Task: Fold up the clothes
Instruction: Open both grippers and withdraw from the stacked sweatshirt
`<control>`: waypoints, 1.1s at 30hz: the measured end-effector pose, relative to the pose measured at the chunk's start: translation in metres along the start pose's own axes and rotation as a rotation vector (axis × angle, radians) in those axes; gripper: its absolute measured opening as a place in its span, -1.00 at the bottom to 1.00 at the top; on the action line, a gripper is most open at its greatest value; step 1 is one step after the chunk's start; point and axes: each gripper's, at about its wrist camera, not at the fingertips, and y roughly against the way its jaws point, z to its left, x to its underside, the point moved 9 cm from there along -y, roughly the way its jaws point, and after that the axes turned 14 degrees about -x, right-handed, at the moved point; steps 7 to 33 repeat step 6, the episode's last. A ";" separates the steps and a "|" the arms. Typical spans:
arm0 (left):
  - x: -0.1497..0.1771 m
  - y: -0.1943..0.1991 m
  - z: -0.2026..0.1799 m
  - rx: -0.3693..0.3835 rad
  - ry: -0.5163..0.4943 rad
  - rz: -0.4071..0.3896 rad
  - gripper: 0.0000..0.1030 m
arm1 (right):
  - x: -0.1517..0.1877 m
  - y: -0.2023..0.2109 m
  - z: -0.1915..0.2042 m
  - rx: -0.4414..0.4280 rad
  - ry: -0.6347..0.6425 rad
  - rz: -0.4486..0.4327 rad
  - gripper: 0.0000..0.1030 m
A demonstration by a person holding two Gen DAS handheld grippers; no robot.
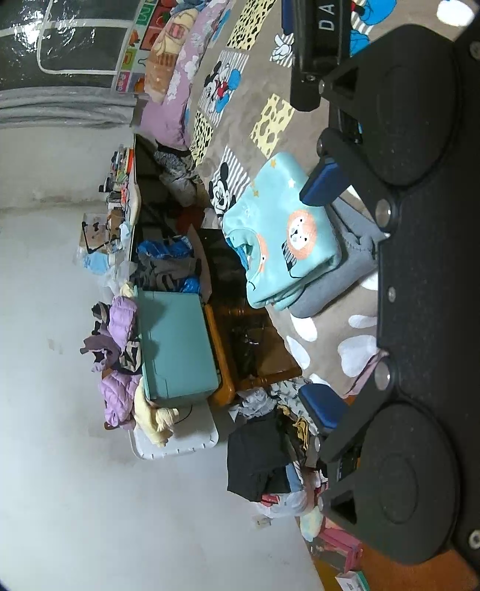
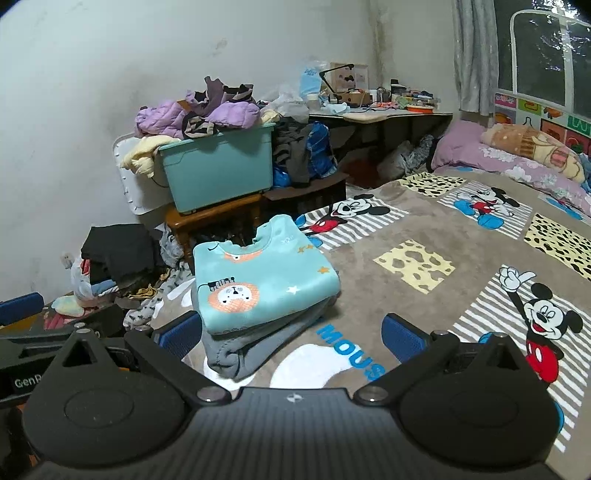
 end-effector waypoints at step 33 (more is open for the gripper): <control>0.000 0.007 0.000 0.020 0.008 -0.011 1.00 | 0.002 0.009 -0.001 -0.002 -0.017 -0.013 1.00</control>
